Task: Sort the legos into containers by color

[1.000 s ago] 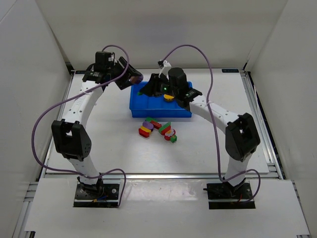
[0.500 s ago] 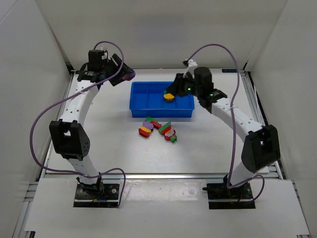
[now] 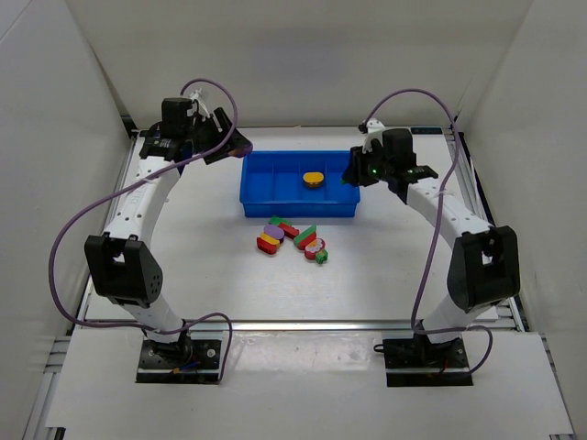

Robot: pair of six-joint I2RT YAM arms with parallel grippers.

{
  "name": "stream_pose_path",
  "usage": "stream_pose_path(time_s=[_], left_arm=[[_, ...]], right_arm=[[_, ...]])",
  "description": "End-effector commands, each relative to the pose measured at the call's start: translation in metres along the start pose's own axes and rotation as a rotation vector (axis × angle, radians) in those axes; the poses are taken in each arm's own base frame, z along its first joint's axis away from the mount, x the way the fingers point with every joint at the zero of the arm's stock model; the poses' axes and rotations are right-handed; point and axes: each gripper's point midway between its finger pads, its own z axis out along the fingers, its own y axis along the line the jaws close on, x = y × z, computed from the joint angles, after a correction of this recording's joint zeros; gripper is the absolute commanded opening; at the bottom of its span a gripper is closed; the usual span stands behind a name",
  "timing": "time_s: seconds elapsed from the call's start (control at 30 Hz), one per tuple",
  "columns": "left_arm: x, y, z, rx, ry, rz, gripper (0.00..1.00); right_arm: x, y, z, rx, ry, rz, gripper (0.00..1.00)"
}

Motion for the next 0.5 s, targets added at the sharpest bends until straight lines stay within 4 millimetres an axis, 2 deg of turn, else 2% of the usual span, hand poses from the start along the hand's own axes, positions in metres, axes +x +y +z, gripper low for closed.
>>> stream_pose_path(time_s=[0.0,0.17,0.27,0.3,0.37,0.4,0.47], left_arm=[[-0.006,-0.018,-0.021,0.043,-0.038,0.057,0.1],[-0.005,-0.018,-0.021,0.045,-0.035,0.058,0.1],[-0.003,-0.019,-0.022,0.055,-0.029,0.068,0.1],[-0.003,-0.02,-0.022,0.057,-0.029,0.069,0.1],[-0.001,-0.019,-0.021,0.061,-0.021,0.07,0.1],[-0.001,-0.019,-0.021,0.063,-0.019,0.075,0.1],[0.001,-0.021,-0.021,0.073,-0.012,0.081,0.1]], right_arm=[[0.004,-0.005,0.009,-0.018,0.011,-0.066,0.16],[0.012,-0.015,0.023,-0.01,0.032,-0.093,0.16],[0.014,-0.023,0.032,-0.004,0.035,-0.114,0.2],[0.015,-0.024,0.035,-0.006,0.039,-0.116,0.3],[0.015,-0.026,0.042,-0.013,0.042,-0.115,0.37],[0.015,-0.027,0.044,-0.015,0.042,-0.116,0.48],[0.015,-0.028,0.048,-0.021,0.044,-0.114,0.56]])
